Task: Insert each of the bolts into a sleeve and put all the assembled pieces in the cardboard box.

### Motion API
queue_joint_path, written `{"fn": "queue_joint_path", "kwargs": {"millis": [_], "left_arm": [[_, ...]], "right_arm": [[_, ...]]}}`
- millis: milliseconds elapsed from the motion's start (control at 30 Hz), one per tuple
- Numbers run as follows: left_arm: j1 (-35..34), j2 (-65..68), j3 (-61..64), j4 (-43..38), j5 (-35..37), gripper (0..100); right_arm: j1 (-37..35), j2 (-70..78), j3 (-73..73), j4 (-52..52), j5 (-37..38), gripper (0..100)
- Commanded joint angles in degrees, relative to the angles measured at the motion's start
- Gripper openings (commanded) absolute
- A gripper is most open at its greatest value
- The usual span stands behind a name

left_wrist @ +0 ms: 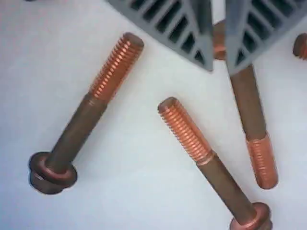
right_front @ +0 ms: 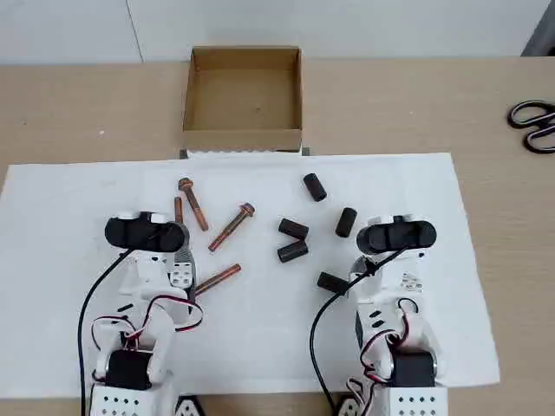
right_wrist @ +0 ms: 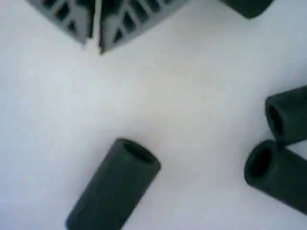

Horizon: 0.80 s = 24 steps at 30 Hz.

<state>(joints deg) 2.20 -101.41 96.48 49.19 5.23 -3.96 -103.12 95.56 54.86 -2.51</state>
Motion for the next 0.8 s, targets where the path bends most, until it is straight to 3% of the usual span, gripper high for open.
{"fn": "queue_joint_path", "kwargs": {"millis": [0, 267, 400, 533, 633, 767], "left_arm": [[0.4, -0.6, -0.1, -1.2, 0.2, 1], [-1.1, -0.6, -4.0, -0.1, 0.3, 1], [-1.0, -0.3, -19.4, 7.7, 0.4, 1], [4.1, 0.8, -32.6, 15.6, 0.4, 1], [5.6, 7.0, -39.7, 20.1, 0.4, 1], [2.7, 20.7, -51.2, 23.6, 0.4, 1]], "right_arm": [[0.4, -0.8, 0.6, -1.1, -0.4, 0.3], [0.4, -0.8, 0.6, -1.1, -0.4, 0.3], [0.4, -0.8, 0.6, -1.1, -0.4, 0.3], [0.4, -0.8, 0.6, -1.1, -0.4, 0.3], [0.4, -0.8, 0.6, -1.1, -0.4, 0.3], [0.4, -0.8, 0.6, -1.1, -0.4, 0.3]]}}
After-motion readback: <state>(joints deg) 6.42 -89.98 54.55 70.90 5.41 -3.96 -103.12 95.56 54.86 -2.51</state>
